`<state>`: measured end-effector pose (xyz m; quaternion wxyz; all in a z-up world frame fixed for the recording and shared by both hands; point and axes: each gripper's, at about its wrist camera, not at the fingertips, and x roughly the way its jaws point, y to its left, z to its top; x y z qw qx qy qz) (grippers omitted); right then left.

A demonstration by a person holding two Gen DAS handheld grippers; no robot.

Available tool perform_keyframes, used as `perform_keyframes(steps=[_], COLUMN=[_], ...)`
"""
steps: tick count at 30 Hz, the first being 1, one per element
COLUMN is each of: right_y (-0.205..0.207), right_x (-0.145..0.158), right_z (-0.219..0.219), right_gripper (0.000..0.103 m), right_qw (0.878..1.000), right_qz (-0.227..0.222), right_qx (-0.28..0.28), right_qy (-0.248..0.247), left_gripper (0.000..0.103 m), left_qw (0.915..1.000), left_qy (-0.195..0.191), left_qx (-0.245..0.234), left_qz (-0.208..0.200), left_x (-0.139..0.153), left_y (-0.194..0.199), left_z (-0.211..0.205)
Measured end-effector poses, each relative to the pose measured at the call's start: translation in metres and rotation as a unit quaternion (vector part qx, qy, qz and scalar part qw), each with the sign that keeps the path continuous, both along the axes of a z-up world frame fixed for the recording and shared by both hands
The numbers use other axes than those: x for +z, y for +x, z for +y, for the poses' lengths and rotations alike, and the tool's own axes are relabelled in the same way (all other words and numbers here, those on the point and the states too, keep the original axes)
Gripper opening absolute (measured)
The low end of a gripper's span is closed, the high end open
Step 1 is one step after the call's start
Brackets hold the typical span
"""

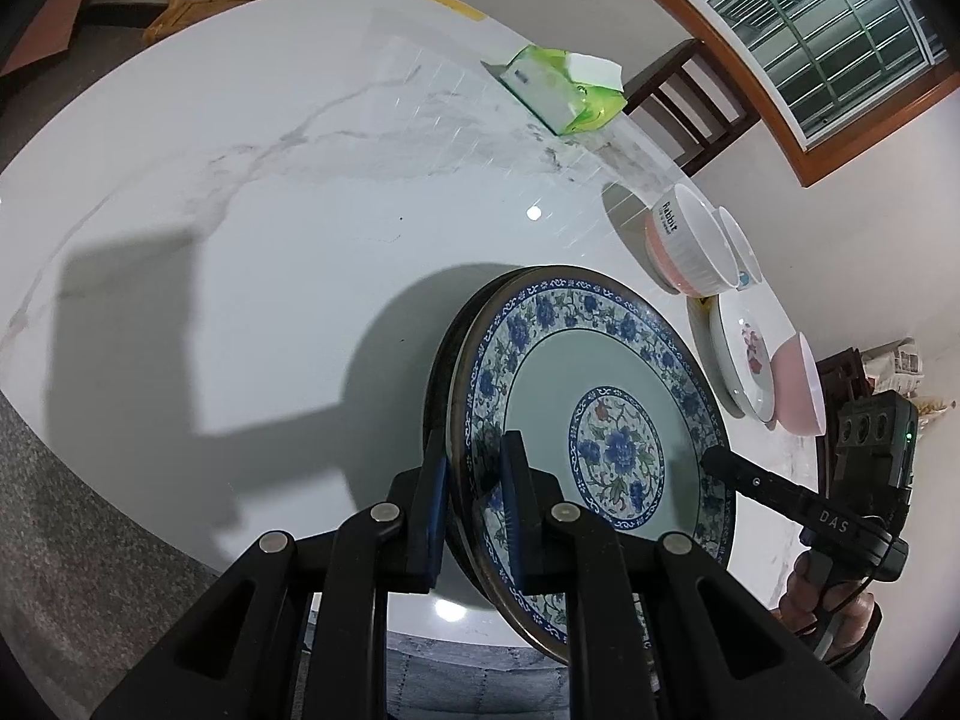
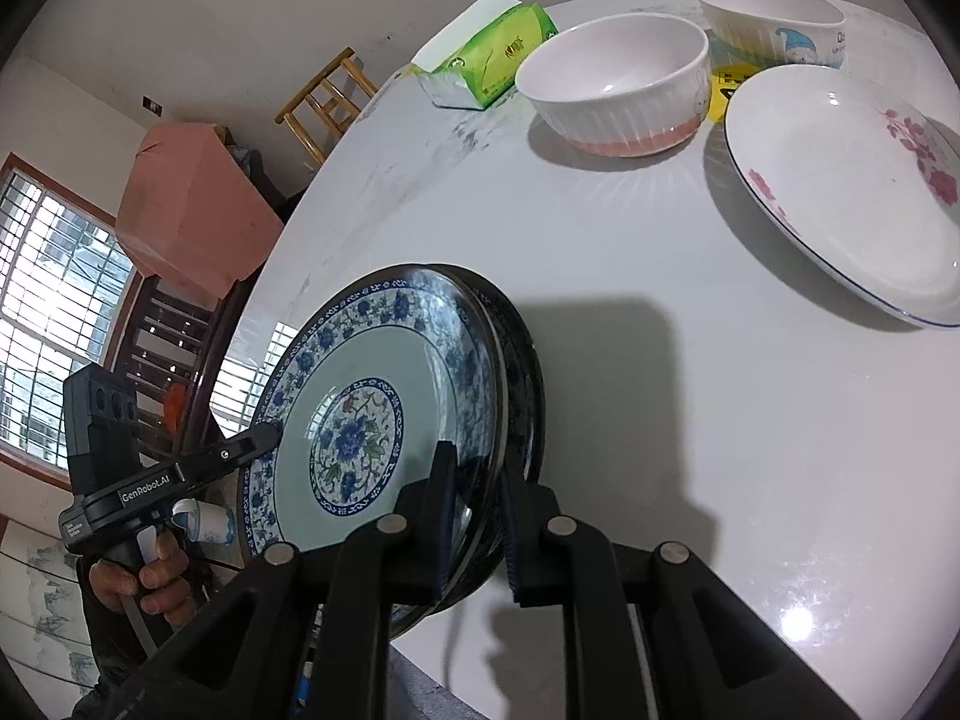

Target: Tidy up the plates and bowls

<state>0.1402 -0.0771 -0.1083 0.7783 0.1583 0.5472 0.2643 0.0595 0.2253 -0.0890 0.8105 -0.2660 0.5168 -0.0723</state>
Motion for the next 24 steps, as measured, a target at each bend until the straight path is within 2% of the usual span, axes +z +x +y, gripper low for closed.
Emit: perform_keyframes(steps=[15, 23, 24], right_y=[0.003, 0.006, 0.006], right_x=[0.002, 0.002, 0.002], right_z=[0.013, 0.02, 0.02], right_gripper=[0.017, 0.017, 0.021], right_qw=[0.999, 0.999, 0.999], right_qz=[0.02, 0.023, 0.024], right_qx=[-0.016, -0.015, -0.015], right_qy=[-0.028, -0.044, -0.046], left_gripper=[0.014, 0.02, 0.021], left_qw=[0.9999, 0.9998, 0.9997], left_qy=[0.015, 0.008, 0.007], left_qx=[-0.003, 0.015, 0.017], left_qz=[0.006, 0.014, 0.015], left_x=[0.0, 0.002, 0.002], left_y=[0.007, 0.007, 0.007], left_z=[-0.004, -0.004, -0.004])
